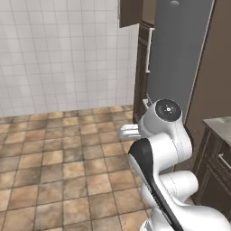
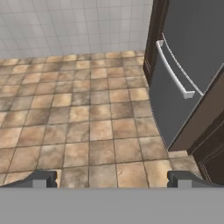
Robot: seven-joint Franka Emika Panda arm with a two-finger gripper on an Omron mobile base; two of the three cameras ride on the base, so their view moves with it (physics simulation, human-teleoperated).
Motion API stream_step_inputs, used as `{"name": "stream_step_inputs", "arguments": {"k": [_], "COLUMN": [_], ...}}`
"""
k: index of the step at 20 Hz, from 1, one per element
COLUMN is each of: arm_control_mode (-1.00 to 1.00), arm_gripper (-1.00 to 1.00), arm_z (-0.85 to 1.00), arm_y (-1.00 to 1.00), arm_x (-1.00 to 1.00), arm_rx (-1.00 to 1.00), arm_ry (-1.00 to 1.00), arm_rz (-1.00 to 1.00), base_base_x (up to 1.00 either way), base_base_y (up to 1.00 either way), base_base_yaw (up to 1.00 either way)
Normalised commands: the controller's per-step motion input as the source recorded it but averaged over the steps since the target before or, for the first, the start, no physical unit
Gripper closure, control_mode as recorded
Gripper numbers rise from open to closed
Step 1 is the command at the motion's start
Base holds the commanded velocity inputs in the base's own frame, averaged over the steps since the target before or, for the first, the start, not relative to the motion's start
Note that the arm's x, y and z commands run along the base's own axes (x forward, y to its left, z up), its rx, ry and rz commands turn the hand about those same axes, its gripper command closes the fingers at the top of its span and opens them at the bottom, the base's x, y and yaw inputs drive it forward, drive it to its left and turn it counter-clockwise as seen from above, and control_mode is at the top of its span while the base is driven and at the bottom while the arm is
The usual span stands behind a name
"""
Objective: Close all open cabinet doors.
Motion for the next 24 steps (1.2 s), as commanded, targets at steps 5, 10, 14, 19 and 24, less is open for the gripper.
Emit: {"name": "stream_step_inputs", "arguments": {"k": [5, 10, 14, 19, 24], "arm_control_mode": [1.00, 1.00, 1.00, 1.00, 1.00], "arm_gripper": [-1.00, -1.00, -1.00, -1.00, -1.00], "arm_z": [0.00, 0.00, 0.00, 0.00, 0.00], "arm_y": [0.00, 0.00, 0.00, 0.00, 0.00], "arm_x": [0.00, 0.00, 0.00, 0.00, 0.00], "arm_rx": [0.00, 0.00, 0.00, 0.00, 0.00], "arm_ry": [0.00, 0.00, 0.00, 0.00, 0.00], "arm_rz": [0.00, 0.00, 0.00, 0.00, 0.00], "base_base_x": [1.00, 1.00, 1.00, 1.00, 1.00], "base_base_y": [0.50, 0.52, 0.50, 0.57, 0.70], "base_base_yaw": [-0.22, -0.23, -0.25, -0.27, -0.29]}}
